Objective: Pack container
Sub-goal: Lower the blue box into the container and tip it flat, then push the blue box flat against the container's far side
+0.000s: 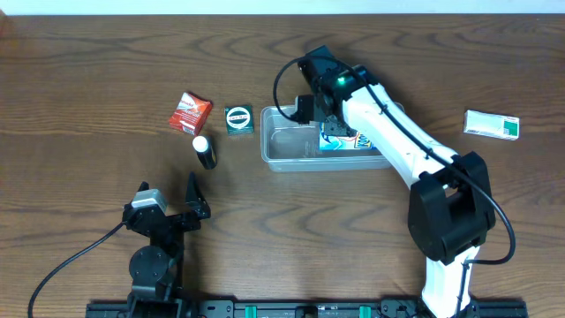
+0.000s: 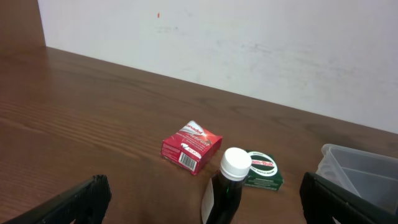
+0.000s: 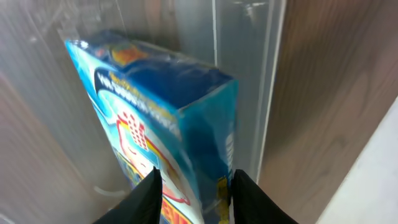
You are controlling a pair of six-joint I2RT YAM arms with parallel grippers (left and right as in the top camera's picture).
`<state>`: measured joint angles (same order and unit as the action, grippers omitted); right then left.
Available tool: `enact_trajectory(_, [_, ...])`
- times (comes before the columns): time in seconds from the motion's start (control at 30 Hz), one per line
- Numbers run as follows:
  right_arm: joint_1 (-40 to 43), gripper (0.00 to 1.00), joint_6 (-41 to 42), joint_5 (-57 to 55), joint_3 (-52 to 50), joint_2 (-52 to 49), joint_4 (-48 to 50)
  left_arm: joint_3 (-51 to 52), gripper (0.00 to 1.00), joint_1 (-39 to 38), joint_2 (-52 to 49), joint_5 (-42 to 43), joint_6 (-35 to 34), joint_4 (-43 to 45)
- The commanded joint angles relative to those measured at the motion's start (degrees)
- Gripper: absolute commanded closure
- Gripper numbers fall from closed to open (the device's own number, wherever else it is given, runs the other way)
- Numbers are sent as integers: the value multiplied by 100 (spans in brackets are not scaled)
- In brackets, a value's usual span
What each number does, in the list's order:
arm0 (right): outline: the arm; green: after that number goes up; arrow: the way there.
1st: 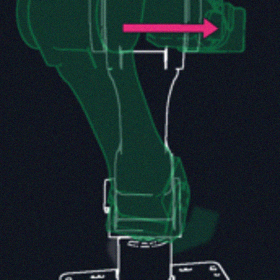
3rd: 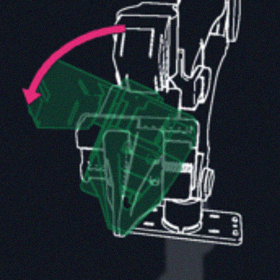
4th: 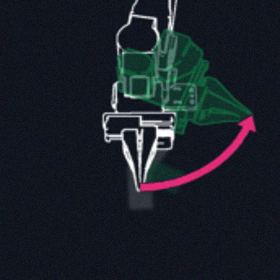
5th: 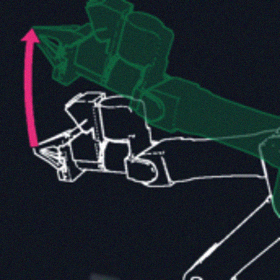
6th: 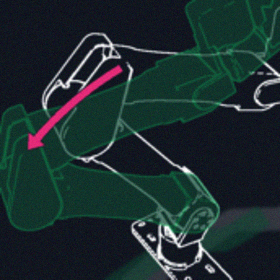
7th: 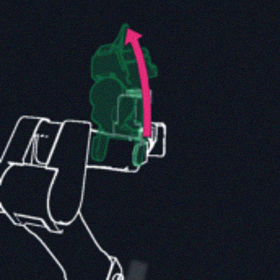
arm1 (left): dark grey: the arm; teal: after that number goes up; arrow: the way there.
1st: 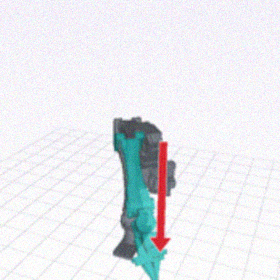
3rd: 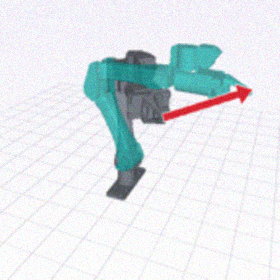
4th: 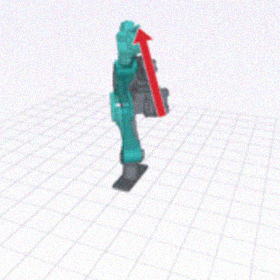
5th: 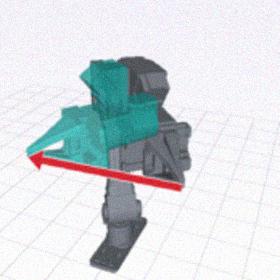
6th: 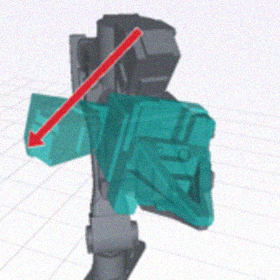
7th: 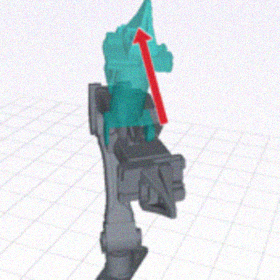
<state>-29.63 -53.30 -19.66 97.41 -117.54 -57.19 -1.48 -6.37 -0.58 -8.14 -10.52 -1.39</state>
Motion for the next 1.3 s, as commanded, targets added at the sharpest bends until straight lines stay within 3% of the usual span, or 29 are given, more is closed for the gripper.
enact_trajectory(0.0, [-70, 62, 1429, 363, 9, 225, -107, 125, 2, 35, 28, -133, -11, -199])
enact_trajectory(0.13, [-28, 40, 2662, 839, 9, 225, -369, 125, 2, 35, 28, -133, -9, -201])
enact_trajectory(0.23, [-9, 32, 3307, 1005, 9, 225, -562, 125, 2, 35, 28, -133, -9, -201])
enact_trajectory(0.7, [208, 29, 4026, 1008, 72, 361, -566, 125, 2, 35, 28, -133, -9, -201])
enact_trajectory(0.9, [409, 34, 4900, 1285, 345, 809, -614, 125, 2, 35, 28, -133, -9, -201])
enact_trajectory(1.27, [525, 63, 5823, 1814, 181, 1255, -984, 125, 2, 35, 28, -133, -9, -201])
